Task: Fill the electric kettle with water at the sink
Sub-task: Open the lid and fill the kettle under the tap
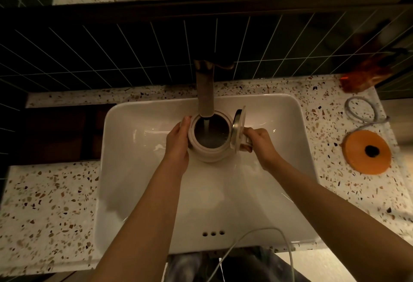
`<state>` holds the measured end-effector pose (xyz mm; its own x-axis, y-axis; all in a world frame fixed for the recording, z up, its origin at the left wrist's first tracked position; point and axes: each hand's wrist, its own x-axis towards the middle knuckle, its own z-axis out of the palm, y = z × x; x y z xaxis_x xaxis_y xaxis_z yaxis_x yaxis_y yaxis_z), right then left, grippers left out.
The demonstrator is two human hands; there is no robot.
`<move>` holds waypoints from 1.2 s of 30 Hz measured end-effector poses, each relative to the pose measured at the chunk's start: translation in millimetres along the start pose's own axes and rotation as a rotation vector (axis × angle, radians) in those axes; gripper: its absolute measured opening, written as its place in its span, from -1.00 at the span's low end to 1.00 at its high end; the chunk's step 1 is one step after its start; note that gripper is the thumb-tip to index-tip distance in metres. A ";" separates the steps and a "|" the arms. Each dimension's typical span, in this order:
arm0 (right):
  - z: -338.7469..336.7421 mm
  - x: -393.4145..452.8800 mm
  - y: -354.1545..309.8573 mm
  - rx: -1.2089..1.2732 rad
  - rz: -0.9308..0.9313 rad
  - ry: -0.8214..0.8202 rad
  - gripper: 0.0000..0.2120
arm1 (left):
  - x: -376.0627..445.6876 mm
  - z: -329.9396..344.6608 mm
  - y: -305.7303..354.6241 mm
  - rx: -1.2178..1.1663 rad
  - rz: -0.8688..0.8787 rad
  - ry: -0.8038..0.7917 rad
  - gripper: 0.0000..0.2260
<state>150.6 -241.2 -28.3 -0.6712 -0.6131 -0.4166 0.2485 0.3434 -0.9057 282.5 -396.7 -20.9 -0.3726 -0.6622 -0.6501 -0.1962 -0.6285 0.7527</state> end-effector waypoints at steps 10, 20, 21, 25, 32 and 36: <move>0.0 1.5 4.1 0.040 0.002 -0.008 -0.49 | 2.8 0.1 0.5 -0.047 -0.002 0.005 -0.76; 2.5 0.7 -1.8 0.033 0.001 0.007 -0.57 | 5.0 -0.4 2.2 -0.015 -0.023 0.022 -0.73; 2.7 1.1 -2.6 0.031 0.003 0.008 -0.57 | 5.1 -0.5 2.3 -0.013 -0.020 0.020 -0.72; 3.0 0.4 -4.5 0.030 0.007 -0.005 -0.52 | 5.4 -0.9 3.4 -0.010 -0.021 0.024 -0.74; 4.3 -1.1 -7.0 0.055 0.033 -0.010 -0.54 | 4.1 -0.8 4.5 0.009 -0.019 0.015 -0.76; 5.1 -2.6 -9.2 0.070 0.023 -0.001 -0.58 | 3.4 -0.7 5.3 0.015 -0.013 0.018 -0.77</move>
<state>153.5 -246.3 -19.3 -0.6643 -0.6062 -0.4374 0.3123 0.3065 -0.8992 280.8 -402.5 -19.2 -0.3536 -0.6616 -0.6612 -0.2140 -0.6309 0.7457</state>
